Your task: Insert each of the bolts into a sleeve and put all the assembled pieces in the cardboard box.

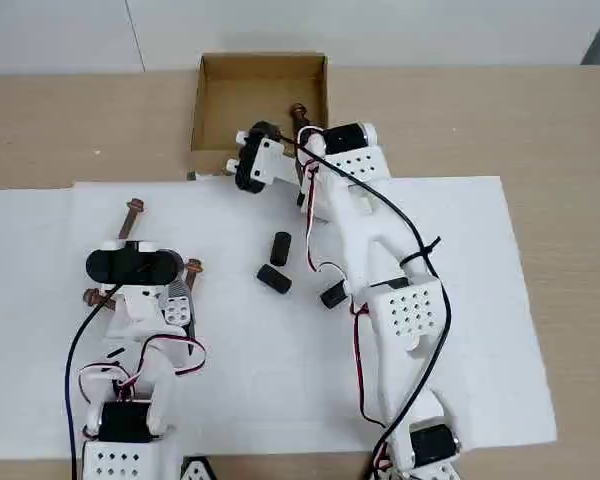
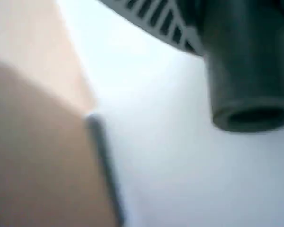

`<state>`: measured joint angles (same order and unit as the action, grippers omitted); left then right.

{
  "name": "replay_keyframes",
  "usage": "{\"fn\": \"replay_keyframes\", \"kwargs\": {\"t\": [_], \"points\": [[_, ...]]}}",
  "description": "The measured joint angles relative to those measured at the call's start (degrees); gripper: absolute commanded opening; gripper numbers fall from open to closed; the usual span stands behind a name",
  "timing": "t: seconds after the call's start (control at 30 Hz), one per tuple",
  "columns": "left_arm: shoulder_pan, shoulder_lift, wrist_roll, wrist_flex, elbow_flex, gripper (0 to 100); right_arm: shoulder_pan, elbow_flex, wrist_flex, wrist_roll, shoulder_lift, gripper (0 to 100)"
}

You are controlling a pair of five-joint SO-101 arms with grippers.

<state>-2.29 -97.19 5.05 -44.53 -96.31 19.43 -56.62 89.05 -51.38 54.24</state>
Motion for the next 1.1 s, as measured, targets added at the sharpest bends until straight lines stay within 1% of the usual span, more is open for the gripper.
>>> {"fn": "replay_keyframes", "kwargs": {"t": [0.2,0.4,0.5,0.8,0.97,1.1], "points": [[0.00,0.00,0.00,0.00,0.00,1,0.44,0.18,7.12,9.67,-5.98,0.3],[0.00,0.00,0.00,0.00,0.00,1,-0.35,1.67,9.14,21.71,-14.95,0.3],[0.00,0.00,0.00,0.00,0.00,1,-0.44,5.63,9.14,25.76,-20.66,0.3],[0.00,0.00,0.00,0.00,0.00,1,-0.53,29.01,9.32,35.78,-43.69,0.3],[0.00,0.00,0.00,0.00,0.00,1,-0.79,43.96,9.32,42.99,-54.77,0.3],[0.00,0.00,0.00,0.00,0.00,1,-3.34,55.38,9.32,49.49,-61.27,0.3]]}}
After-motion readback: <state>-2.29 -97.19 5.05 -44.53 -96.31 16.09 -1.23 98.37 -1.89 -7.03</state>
